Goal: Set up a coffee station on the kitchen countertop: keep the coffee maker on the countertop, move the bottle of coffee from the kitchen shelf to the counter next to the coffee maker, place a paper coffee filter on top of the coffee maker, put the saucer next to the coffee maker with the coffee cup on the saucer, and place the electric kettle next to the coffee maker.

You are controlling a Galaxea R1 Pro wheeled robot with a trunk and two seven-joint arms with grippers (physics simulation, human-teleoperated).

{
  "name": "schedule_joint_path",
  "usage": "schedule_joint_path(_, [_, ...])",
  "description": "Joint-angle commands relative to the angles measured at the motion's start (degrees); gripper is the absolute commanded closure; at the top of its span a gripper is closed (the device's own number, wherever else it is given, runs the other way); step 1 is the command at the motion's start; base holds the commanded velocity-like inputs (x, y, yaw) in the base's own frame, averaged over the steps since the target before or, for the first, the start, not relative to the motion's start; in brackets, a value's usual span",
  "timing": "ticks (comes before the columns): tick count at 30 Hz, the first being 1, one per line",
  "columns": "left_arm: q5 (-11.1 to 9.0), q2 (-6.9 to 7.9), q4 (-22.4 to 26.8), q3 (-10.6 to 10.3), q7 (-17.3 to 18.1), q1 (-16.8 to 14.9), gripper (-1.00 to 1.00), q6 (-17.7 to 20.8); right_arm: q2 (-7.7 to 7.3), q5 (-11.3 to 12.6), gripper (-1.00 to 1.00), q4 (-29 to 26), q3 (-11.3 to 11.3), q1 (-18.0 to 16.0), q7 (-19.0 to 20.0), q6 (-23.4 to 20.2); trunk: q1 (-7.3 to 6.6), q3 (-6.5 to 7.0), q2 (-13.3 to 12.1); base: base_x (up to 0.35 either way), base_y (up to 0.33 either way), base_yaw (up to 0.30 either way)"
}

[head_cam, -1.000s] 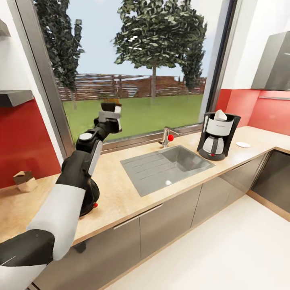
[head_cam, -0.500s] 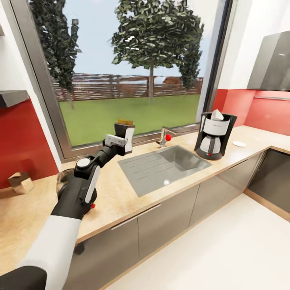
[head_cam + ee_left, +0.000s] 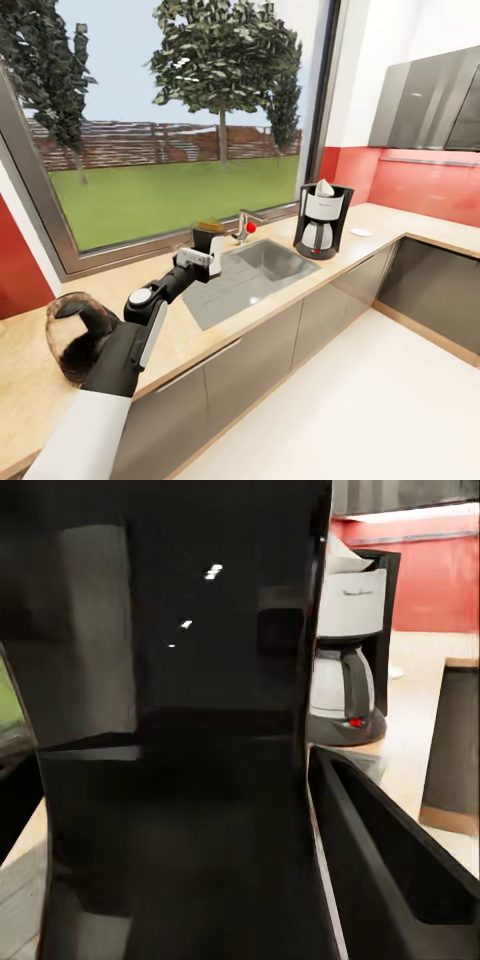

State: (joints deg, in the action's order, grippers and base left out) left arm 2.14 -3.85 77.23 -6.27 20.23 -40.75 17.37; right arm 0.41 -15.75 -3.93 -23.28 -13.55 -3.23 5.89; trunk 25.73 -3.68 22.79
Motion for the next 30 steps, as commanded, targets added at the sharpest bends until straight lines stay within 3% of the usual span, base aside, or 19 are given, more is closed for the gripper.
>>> schedule_joint_path(1, [0.16, -0.09, 0.22, -0.10, 0.42, 0.87, 1.00, 0.05, 0.06, -0.61, -1.00, 0.06, -0.47, -0.07, -0.19, 0.18, 0.06, -0.12, 0.13, 0.206, -0.140, -0.265])
schedule_joint_path(3, [0.15, -0.15, 0.21, -0.39, 0.44, 2.52, 1.00, -0.94, 0.09, -0.62, -1.00, 0.06, -0.46, -0.07, -0.19, 0.18, 0.06, -0.12, 0.13, 0.223, -0.153, -0.265])
schedule_joint_path(7, [0.14, -0.29, -0.39, -0.70, -0.19, 7.38, 1.00, -6.66, 0.12, -0.68, -1.00, 0.06, -0.45, -0.07, -0.20, 0.25, 0.06, -0.12, 0.13, 0.253, -0.166, -0.265])
schedule_joint_path(13, [0.23, -2.58, -0.50, -0.87, -0.43, 11.29, 1.00, -7.77, 0.12, -0.69, -1.00, 0.06, -0.45, -0.07, -0.20, 0.23, 0.06, -0.12, 0.13, 0.249, -0.180, -0.265])
schedule_joint_path(19, [0.30, -2.73, -0.50, -0.92, -0.46, 12.96, 1.00, -10.71, 0.12, -0.69, -1.00, 0.06, -0.45, -0.07, -0.26, 0.26, 0.06, -0.12, 0.13, 0.151, -0.239, -0.265])
schedule_joint_path(30, [0.24, -2.69, -0.37, -2.56, -0.48, 14.20, 1.00, -11.22, 0.12, -0.73, -1.00, 0.06, -0.41, -0.07, -0.24, 0.25, 0.06, -0.12, 0.13, 0.178, -0.232, -0.207])
